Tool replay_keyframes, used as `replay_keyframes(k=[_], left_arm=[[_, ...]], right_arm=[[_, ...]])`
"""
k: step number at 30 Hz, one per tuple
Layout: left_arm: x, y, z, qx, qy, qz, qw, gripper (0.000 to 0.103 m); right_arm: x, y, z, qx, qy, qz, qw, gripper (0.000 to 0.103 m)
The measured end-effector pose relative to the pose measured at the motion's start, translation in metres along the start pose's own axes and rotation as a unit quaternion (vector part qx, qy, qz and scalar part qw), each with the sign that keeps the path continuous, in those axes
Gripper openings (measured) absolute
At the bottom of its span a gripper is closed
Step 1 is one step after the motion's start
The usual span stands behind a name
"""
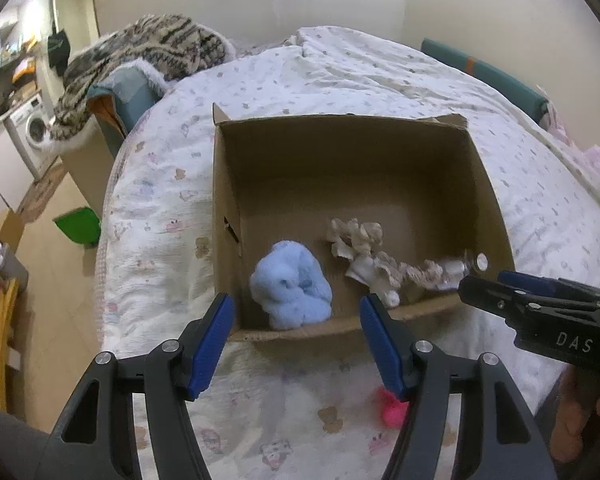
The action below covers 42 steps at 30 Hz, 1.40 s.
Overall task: Organize soft objects
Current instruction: 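Withdraw both grippers from the box toward the pink cup and tan sponge, then grasp the pink silicone cup with the left gripper while the right gripper grasps the tan sponge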
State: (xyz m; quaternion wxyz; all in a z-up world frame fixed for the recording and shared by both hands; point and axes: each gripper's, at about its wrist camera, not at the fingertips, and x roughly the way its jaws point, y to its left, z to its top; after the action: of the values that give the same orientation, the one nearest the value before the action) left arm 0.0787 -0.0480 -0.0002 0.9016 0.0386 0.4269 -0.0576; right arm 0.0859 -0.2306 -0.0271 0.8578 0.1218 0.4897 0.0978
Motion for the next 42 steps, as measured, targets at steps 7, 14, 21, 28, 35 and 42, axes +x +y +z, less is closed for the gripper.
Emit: replay_keyframes(k=[7,14,21,28,35,42], left_arm=[[-0.017,0.005,-0.016,-0.009,0.003,-0.002,1.0000,0.062],[-0.023,0.017,-0.027,-0.034,0.017,0.001,0.9993,0.062],[-0.025,0.036,-0.039,-0.083,0.040,0.002,0.9957,0.062],[-0.015,0.053,-0.044,-0.123,0.064,0.008,0.9903,0.062],[-0.007,0.055,-0.045,-0.139,0.080,0.002,0.9871,0.062],[-0.001,0.046,-0.045,-0.129,0.087,-0.006,0.9878,0.062]], right_arm=[[-0.009,0.007,-0.023,-0.005,0.013,0.001,1.000,0.073],[-0.012,0.007,-0.041,0.010,0.037,0.007,0.999,0.073],[-0.013,-0.001,-0.057,0.046,0.063,0.016,0.997,0.073],[-0.001,-0.001,-0.069,0.062,0.104,0.025,0.992,0.073],[0.045,0.016,-0.091,0.045,0.222,0.052,0.973,0.072],[0.067,0.030,-0.109,0.010,0.271,0.034,0.962,0.042]])
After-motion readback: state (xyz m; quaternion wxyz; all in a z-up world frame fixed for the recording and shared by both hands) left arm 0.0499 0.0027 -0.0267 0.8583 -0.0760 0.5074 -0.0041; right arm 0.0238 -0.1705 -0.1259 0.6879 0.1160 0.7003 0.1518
